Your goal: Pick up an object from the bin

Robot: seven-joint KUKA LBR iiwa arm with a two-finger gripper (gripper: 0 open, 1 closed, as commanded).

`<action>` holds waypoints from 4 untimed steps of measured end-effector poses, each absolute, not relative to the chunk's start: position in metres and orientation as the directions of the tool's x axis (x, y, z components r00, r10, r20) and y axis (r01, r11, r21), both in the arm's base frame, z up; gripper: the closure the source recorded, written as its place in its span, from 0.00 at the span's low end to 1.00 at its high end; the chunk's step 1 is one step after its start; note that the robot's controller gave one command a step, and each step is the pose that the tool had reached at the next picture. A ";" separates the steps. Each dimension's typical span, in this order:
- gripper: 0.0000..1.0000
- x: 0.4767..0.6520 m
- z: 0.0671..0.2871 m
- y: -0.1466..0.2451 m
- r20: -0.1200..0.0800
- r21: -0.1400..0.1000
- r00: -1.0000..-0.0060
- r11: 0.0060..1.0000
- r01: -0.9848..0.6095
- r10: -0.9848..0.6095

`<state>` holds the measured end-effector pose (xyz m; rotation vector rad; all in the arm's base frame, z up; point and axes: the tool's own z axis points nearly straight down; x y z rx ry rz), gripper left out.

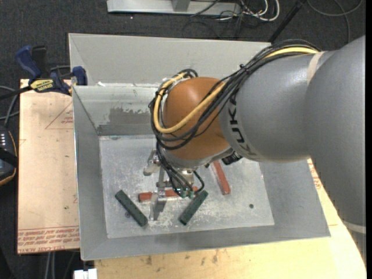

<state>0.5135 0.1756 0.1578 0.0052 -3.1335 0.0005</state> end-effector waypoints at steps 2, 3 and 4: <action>1.00 0.533 0.086 0.163 0.000 0.002 -1.000 1.000 0.030 0.030; 1.00 0.533 0.086 0.163 0.000 0.002 -1.000 1.000 0.030 0.030; 1.00 0.546 0.114 0.161 0.001 0.001 -1.000 1.000 0.016 0.016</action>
Offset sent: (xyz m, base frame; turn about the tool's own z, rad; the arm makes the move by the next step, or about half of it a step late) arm 0.0198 -0.0132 -0.0712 0.0323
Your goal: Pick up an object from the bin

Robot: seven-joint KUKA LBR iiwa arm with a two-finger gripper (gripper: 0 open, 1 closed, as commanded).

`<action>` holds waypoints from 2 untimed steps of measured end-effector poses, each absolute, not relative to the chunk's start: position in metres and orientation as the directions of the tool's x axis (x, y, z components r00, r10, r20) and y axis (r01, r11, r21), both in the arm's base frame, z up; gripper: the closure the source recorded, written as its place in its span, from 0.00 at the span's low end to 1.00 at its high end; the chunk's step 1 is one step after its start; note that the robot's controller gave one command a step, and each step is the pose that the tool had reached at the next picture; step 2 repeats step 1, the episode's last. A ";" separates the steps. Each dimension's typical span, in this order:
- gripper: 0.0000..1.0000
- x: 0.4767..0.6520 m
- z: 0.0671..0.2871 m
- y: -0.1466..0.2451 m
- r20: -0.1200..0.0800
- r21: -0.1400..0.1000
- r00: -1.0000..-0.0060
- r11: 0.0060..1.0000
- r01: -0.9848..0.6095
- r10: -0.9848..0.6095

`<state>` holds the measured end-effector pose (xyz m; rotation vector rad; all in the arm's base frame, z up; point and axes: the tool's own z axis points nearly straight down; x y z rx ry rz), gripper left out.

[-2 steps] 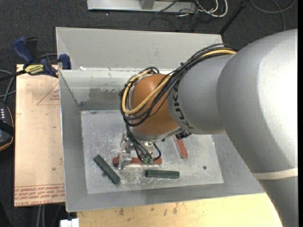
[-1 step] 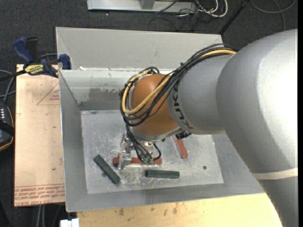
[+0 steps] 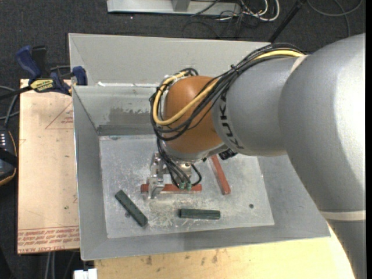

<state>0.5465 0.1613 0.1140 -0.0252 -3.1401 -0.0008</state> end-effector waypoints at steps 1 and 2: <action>1.00 0.538 0.220 0.188 -0.002 0.001 -1.000 1.000 -0.017 -0.017; 1.00 0.538 0.220 0.188 -0.002 0.001 -1.000 1.000 -0.017 -0.017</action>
Offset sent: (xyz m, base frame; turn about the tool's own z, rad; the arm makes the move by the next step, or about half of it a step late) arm 0.0000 0.0000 0.0000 0.0000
